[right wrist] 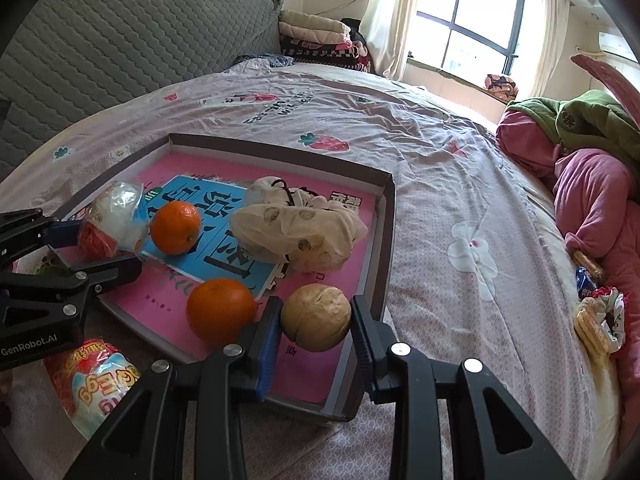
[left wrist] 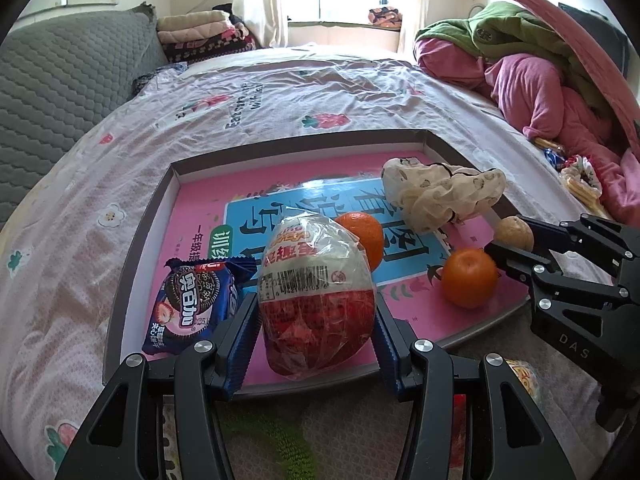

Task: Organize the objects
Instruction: 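Lower the red-white egg packet and brown bun into the tray with both tools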

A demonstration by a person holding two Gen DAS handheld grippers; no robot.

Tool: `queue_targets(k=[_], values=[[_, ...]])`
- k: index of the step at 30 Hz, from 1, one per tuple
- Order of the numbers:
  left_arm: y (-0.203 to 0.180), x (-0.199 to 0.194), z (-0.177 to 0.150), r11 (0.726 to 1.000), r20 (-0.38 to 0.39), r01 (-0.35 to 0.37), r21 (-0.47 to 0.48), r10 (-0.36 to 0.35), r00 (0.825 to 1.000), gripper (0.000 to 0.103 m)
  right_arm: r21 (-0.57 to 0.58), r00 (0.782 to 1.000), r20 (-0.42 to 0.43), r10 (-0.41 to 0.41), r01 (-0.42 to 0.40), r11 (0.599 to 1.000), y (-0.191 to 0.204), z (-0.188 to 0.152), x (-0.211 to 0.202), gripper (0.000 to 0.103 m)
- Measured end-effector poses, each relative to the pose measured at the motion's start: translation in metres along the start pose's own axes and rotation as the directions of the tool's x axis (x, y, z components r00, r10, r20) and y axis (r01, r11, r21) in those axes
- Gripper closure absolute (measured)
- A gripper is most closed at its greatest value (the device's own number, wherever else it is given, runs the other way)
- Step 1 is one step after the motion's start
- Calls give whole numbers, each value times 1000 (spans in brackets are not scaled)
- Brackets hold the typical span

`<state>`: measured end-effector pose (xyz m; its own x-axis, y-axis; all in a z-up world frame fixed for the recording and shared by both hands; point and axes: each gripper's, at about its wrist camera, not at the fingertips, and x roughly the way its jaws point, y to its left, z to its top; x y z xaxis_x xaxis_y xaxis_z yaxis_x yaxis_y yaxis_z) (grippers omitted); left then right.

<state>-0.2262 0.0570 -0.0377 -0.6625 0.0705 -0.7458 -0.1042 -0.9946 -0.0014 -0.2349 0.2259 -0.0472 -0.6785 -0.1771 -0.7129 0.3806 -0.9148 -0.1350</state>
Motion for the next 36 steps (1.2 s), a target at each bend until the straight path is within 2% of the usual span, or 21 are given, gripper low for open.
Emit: queue_targets(k=[36], values=[[0, 0, 1, 1000, -25, -7, -14, 7, 1000, 48, 25, 1000, -10, 19, -19, 1000, 0, 0, -3, 69]])
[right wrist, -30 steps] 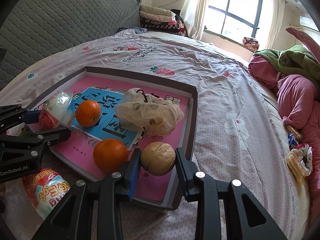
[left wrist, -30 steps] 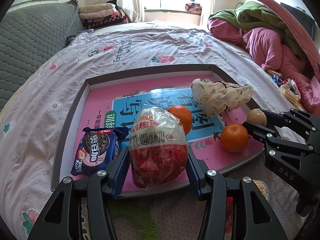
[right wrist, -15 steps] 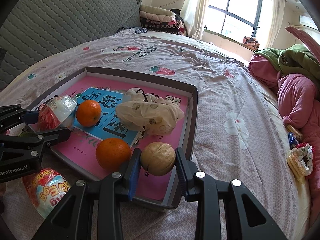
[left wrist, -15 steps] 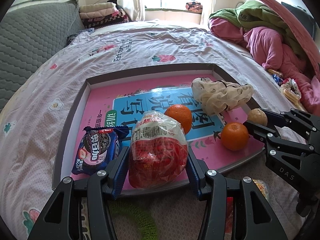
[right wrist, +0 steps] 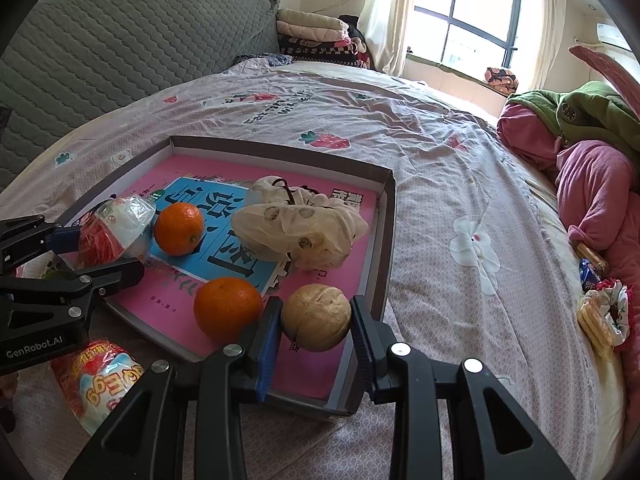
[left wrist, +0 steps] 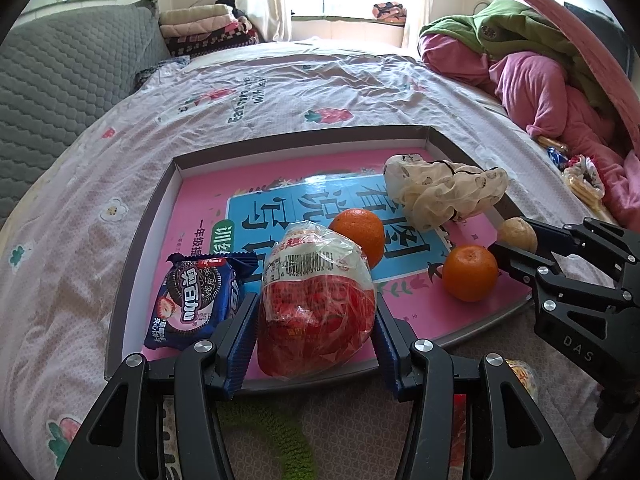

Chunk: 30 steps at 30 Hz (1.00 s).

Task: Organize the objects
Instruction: 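Lower the red-white egg packet and brown bun into the tray with both tools, then open the left tool to release the egg packet while the right tool releases the bun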

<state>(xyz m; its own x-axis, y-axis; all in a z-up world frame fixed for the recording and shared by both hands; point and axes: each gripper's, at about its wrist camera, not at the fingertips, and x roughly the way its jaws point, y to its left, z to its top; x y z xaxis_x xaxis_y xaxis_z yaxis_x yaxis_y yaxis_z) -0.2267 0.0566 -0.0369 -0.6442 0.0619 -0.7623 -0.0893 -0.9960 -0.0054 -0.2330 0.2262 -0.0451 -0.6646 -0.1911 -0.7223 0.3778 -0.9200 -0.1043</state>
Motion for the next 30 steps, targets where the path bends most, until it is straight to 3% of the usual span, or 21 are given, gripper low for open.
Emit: queue_targets(k=[18, 22, 30], values=[[3, -1, 4, 999, 1, -41, -6, 41, 999, 48, 20, 1000, 19, 3, -4, 1000, -7, 2, -8, 68], [2, -4, 6, 999, 9, -49, -3, 49, 999, 42, 23, 1000, 28, 0, -1, 1000, -8, 3, -11, 67], [2, -12, 9, 998, 20, -60, -2, 60, 998, 42, 32, 999, 39, -6, 4, 999, -10, 3, -15, 64]])
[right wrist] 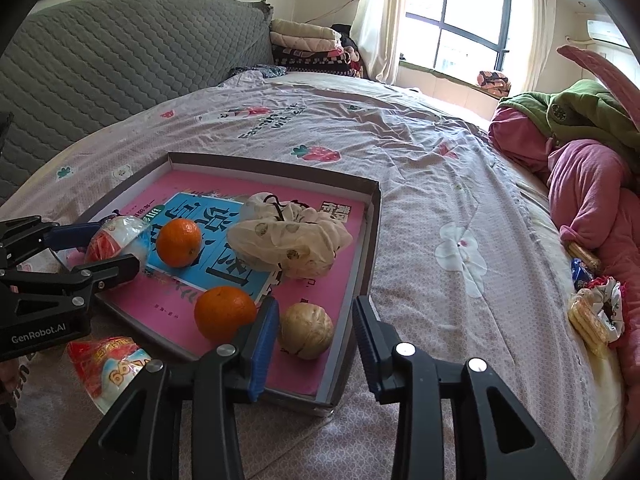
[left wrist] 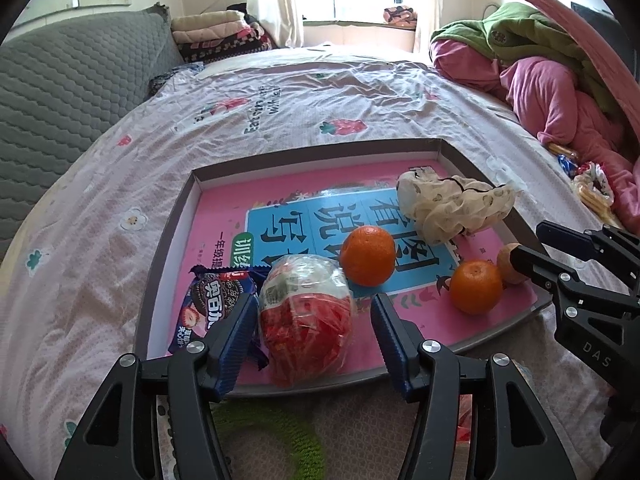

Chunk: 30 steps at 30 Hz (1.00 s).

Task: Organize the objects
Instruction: 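Open the left tool to release the egg packet while the right tool releases the bun, then withdraw both tools from the tray back over the bed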

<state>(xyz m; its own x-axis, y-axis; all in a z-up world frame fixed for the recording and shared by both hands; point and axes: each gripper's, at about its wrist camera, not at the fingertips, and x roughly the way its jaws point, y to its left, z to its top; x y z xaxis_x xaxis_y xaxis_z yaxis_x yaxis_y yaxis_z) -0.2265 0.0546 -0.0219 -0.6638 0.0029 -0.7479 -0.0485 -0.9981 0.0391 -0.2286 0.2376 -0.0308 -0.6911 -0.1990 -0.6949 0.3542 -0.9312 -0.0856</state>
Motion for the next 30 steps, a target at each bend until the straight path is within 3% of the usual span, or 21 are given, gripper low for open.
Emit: queue_targets(k=[13, 26, 30], values=[[3, -19, 5, 1000, 26, -23, -10, 23, 999, 41, 22, 999, 36, 20, -21, 1000, -1, 0, -13, 58], [14, -49, 7, 999, 72, -29, -42, 32, 997, 41, 29, 990, 126, 67, -72, 997, 1, 3, -40, 50], [16, -56, 5, 998, 81, -26, -49, 30, 996, 34, 26, 987, 142, 71, -76, 997, 3, 1, -47, 49]])
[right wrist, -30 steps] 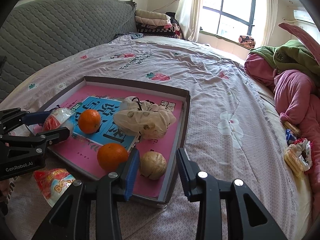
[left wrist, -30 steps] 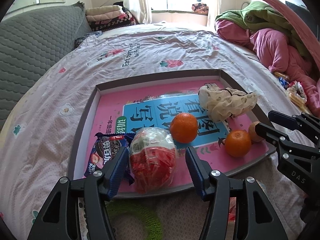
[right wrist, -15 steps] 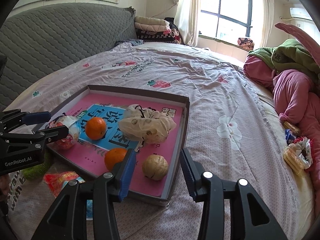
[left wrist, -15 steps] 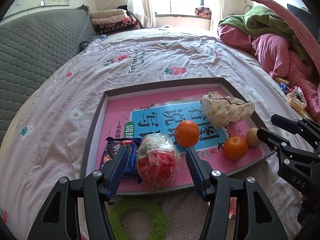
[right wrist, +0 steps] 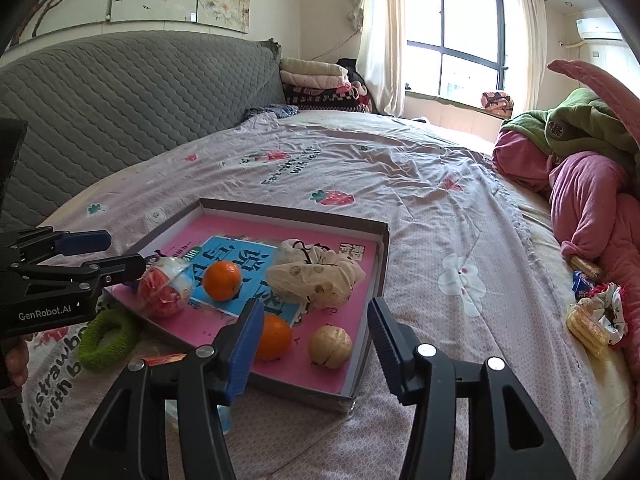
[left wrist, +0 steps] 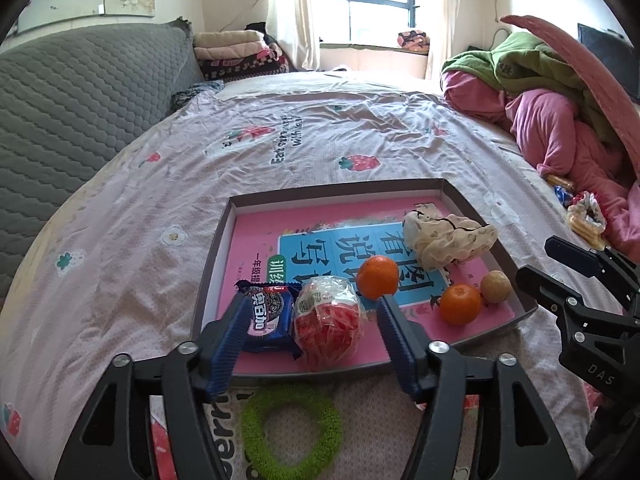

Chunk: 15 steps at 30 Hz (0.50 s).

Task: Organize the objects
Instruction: 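Withdraw both tools from the tray back over the bed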

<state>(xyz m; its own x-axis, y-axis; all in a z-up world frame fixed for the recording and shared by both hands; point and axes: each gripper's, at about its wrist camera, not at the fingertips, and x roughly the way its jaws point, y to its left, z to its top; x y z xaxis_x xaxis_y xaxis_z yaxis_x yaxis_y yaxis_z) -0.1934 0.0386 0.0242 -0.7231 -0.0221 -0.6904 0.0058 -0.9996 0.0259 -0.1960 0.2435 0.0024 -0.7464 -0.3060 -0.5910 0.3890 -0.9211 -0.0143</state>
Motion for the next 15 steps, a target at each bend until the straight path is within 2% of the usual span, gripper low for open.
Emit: queue_targets(k=[15], values=[[4, -27, -11, 1000, 16, -8, -20, 9, 1000, 34, -1, 998, 58, 16, -16, 1000, 6, -1, -28, 48]])
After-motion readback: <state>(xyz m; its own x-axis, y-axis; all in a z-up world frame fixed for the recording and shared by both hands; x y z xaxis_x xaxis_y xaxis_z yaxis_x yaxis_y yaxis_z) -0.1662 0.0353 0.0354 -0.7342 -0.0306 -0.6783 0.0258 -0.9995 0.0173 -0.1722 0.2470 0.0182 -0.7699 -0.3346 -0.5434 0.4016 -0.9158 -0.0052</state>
